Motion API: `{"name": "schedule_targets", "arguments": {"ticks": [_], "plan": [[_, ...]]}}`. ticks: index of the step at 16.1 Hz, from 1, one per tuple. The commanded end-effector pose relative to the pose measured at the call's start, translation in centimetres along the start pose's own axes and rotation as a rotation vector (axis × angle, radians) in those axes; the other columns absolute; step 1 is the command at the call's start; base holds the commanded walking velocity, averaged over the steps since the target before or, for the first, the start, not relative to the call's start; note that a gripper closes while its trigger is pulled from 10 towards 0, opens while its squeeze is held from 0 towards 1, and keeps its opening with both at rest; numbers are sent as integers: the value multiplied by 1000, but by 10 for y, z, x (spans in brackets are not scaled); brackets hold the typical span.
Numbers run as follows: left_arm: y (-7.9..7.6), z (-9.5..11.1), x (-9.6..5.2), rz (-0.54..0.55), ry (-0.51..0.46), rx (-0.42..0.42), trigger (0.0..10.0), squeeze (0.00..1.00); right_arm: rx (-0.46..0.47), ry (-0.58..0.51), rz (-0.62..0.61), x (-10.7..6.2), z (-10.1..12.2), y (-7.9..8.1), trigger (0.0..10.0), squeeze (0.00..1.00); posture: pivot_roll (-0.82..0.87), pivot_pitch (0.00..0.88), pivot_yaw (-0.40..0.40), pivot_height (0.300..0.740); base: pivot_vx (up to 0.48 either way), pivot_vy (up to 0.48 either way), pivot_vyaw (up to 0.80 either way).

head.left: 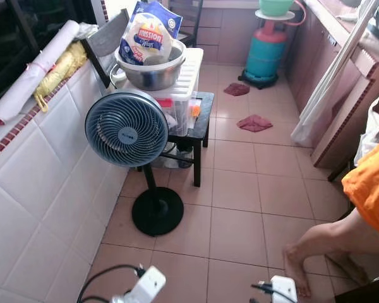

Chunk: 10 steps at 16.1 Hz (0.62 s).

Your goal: Setting the table

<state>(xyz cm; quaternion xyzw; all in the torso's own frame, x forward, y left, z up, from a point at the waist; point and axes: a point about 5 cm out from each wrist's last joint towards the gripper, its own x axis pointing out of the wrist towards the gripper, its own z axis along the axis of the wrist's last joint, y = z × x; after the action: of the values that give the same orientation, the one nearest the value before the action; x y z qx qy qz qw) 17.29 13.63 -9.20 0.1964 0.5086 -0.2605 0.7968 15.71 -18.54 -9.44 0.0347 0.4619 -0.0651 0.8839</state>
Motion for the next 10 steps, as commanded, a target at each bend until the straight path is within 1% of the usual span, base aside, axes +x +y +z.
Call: {"name": "schedule_targets", "arguments": {"ticks": [1, 3, 4, 5, 6, 7, 9, 10], "plan": [[-5, -5, 1, -4, 20, 17, 10000, 0, -20, 22, 5, 0, -2, 0, 10000, 0, 138, 56, -5, 740, 0, 0, 0], [-6, -5, 1, -2, 19, 21, 10000, 0, -25, 21, 5, 0, -1, -1, 10000, 0, 134, 52, -12, 740, 0, 0, 0], [-12, -3, 2, -10, 17, 42, 10000, 0, -47, 32, 7, 0, -3, -3, 10000, 0, 127, 53, -12, 740, 0, 0, 0], [-3, -3, 0, -12, 23, 57, 10000, 0, -53, 39, -6, -1, -5, -7, 10000, 0, 113, 55, -10, 740, 0, 0, 0], [7, -4, -2, -15, 22, 65, 10000, 0, -30, 34, -27, -1, -4, -13, 10000, 0, 99, 48, -6, 740, 0, 0, 0], [7, -4, -3, -38, 17, 57, 10000, 0, -1, 16, -37, -1, -1, -15, 10000, 0, 77, 37, -8, 740, 0, 0, 0], [12, -7, -4, -33, 26, 72, 10000, 0, 11, 4, -32, 0, 4, -12, 10000, 0, 97, 6, -30, 740, 0, 0, 0], [22, -11, -7, 18, 39, 52, 10000, 0, -6, -1, -2, 1, 6, -7, 10000, 0, 148, 0, -72, 740, 0, 0, 0]]}}
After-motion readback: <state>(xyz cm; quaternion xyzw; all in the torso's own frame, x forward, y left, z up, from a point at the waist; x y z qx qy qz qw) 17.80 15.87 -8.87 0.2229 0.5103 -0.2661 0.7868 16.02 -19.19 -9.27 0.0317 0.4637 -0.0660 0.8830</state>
